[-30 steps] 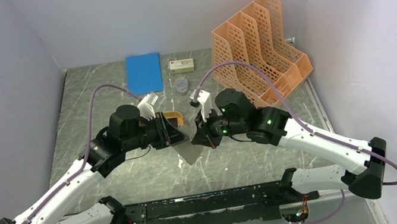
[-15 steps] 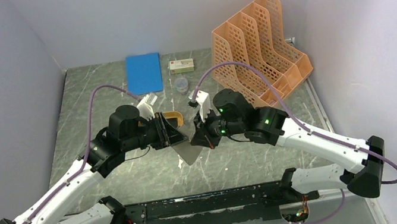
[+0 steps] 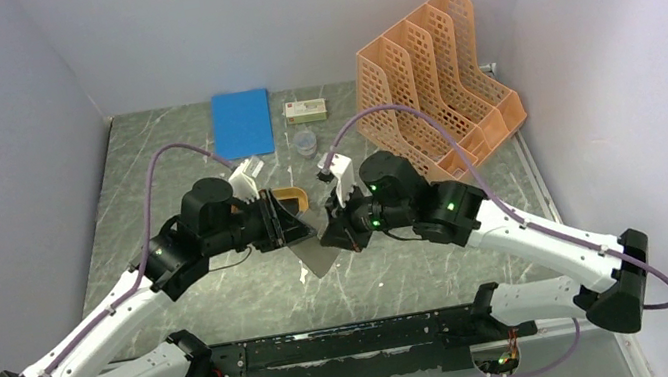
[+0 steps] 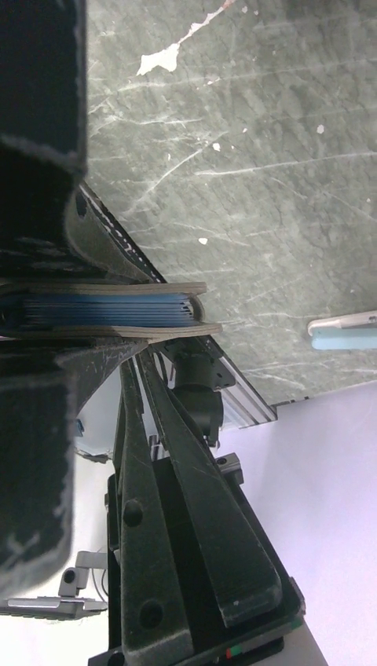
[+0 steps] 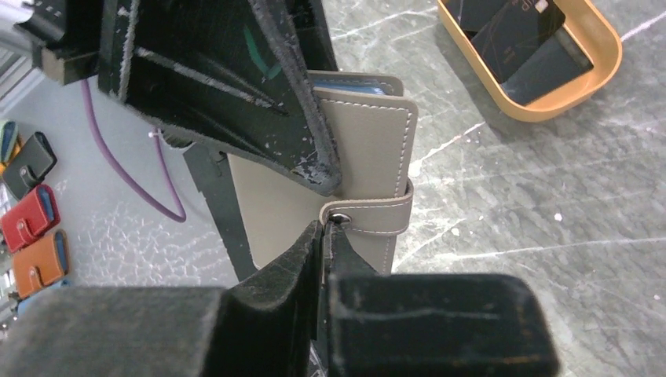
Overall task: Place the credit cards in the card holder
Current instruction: Close the card holder.
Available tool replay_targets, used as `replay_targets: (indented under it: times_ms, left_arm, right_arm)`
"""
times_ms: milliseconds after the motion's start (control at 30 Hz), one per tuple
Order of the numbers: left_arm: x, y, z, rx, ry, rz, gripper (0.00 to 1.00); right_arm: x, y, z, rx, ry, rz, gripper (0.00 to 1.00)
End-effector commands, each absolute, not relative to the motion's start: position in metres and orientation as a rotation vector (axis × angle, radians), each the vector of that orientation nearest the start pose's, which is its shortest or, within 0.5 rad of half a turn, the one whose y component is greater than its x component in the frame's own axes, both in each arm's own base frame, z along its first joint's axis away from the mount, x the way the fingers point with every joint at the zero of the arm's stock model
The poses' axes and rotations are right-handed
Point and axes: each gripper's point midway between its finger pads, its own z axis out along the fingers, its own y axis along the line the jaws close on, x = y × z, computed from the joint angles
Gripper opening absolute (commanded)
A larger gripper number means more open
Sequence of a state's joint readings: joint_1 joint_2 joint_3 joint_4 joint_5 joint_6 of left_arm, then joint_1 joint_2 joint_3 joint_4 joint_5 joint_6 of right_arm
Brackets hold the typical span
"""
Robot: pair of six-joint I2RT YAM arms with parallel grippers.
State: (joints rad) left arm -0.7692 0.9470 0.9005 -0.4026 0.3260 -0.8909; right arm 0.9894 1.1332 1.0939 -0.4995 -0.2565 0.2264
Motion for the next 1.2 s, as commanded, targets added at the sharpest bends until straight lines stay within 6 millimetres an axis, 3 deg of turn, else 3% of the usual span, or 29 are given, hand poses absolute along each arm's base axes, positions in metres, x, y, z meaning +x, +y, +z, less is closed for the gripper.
replay_targets:
  times_ms: [0, 167, 333, 400, 533, 633, 767, 867, 1167]
  left_arm:
    - [0.151, -0.285, 0.324, 0.211, 2.034, -1.462, 0.05]
    - [0.158, -0.285, 0.31, 0.179, 2.059, -1.42, 0.05]
    - [0.165, -0.283, 0.305, 0.158, 2.061, -1.374, 0.05]
    - [0.168, -0.277, 0.306, 0.161, 2.059, -1.319, 0.05]
    - [0.167, -0.264, 0.312, 0.199, 2.02, -1.247, 0.05]
    - [0.16, -0.259, 0.321, 0.242, 1.959, -1.266, 0.05]
    - [0.148, -0.254, 0.336, 0.314, 1.863, -1.303, 0.05]
    - [0.139, -0.253, 0.345, 0.368, 1.807, -1.332, 0.05]
    - [0.115, -0.257, 0.369, 0.479, 1.667, -1.469, 0.05]
  right_arm:
    - [0.132, 0.318, 0.261, -1.027, 1.945, 1.017, 0.17]
    - [0.112, 0.317, 0.281, -1.063, 1.889, 1.132, 0.4]
    - [0.095, 0.314, 0.307, -1.088, 1.807, 1.236, 0.48]
    - [0.097, 0.303, 0.33, -1.035, 1.752, 1.204, 0.5]
    - [0.131, 0.275, 0.358, -0.798, 1.755, 1.008, 0.54]
    - [0.137, 0.269, 0.355, -0.743, 1.765, 0.982, 0.6]
    - [0.136, 0.276, 0.332, -0.75, 1.82, 0.998, 0.67]
    - [0.131, 0.283, 0.327, -0.761, 1.809, 1.051, 0.7]
    - [0.104, 0.304, 0.34, -0.814, 1.687, 1.312, 0.72]
